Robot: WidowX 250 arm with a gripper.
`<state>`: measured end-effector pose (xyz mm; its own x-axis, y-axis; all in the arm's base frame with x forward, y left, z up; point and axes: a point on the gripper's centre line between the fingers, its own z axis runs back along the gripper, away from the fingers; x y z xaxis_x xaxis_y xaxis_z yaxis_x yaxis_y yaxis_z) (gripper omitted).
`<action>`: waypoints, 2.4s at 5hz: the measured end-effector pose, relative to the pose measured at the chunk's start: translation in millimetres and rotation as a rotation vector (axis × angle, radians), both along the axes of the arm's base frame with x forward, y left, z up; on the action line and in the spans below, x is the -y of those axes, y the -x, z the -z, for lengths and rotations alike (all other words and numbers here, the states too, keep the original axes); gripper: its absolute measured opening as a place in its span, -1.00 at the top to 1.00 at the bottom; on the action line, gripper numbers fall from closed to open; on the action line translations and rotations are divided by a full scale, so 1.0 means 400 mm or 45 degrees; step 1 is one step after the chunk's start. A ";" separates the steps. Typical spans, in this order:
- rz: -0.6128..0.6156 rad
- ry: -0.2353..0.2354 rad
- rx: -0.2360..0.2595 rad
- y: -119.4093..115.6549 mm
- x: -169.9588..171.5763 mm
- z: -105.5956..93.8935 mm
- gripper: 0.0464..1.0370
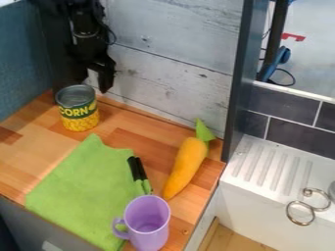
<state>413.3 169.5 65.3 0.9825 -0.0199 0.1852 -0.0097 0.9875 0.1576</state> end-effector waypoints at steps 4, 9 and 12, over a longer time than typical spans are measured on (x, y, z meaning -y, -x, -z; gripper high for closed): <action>-0.039 0.117 -0.125 0.172 -0.036 0.025 -0.93; -0.174 0.238 -0.403 0.357 -0.046 0.048 -0.93; 0.093 0.103 -0.254 0.253 0.038 -0.100 -0.93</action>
<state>312.1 154.3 105.3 0.9963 -0.0851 -0.0086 0.0855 0.9939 0.0696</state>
